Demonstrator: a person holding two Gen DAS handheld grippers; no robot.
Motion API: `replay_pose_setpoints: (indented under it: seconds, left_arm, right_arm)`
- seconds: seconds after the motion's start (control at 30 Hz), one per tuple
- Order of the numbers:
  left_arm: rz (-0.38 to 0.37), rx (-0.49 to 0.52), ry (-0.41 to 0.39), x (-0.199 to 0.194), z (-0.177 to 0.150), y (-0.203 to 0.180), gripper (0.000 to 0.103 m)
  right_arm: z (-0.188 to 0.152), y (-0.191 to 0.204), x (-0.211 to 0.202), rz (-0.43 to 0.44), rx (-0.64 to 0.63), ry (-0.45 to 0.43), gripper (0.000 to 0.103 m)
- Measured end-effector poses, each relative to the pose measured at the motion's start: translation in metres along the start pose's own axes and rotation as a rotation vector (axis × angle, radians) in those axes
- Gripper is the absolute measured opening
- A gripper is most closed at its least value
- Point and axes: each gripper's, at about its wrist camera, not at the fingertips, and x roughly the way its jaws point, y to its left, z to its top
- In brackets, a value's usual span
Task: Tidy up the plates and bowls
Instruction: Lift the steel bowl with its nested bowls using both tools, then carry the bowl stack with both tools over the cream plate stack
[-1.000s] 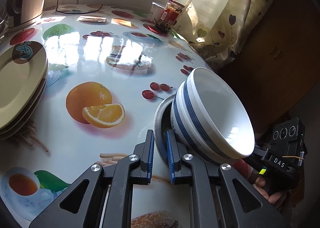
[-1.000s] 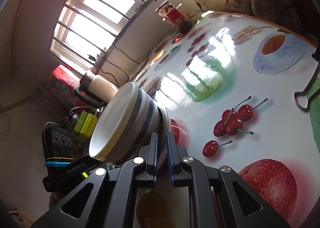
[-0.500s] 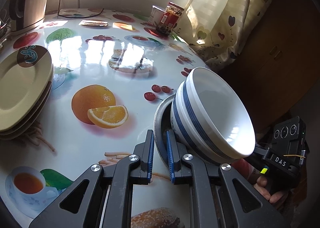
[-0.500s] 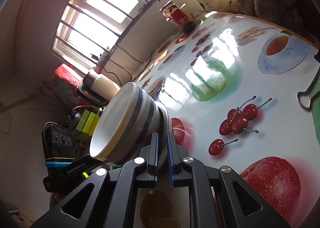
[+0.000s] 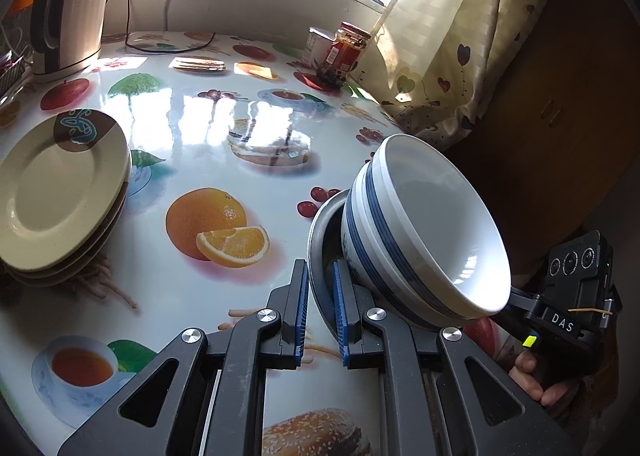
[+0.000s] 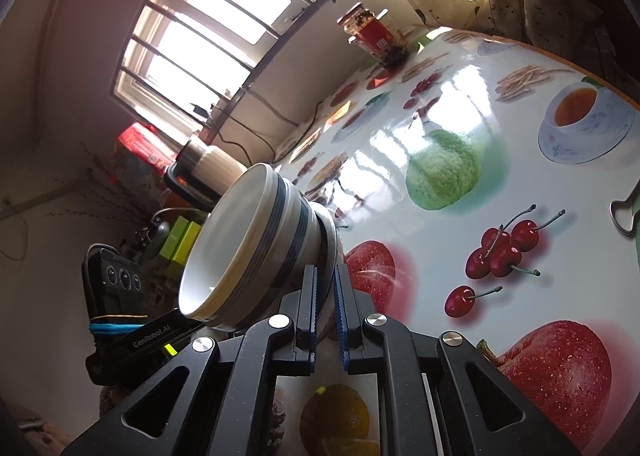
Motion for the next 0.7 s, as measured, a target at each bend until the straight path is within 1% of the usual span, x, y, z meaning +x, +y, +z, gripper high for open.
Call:
replay_pose_setpoints:
  seconds: [0.7]
  left_arm:
    - [0.049,-0.042,-0.051,-0.03,0.013,0.022,0.012]
  right_arm:
    - [0.01,0.037,0.025,0.041,-0.055,0.036,0.01]
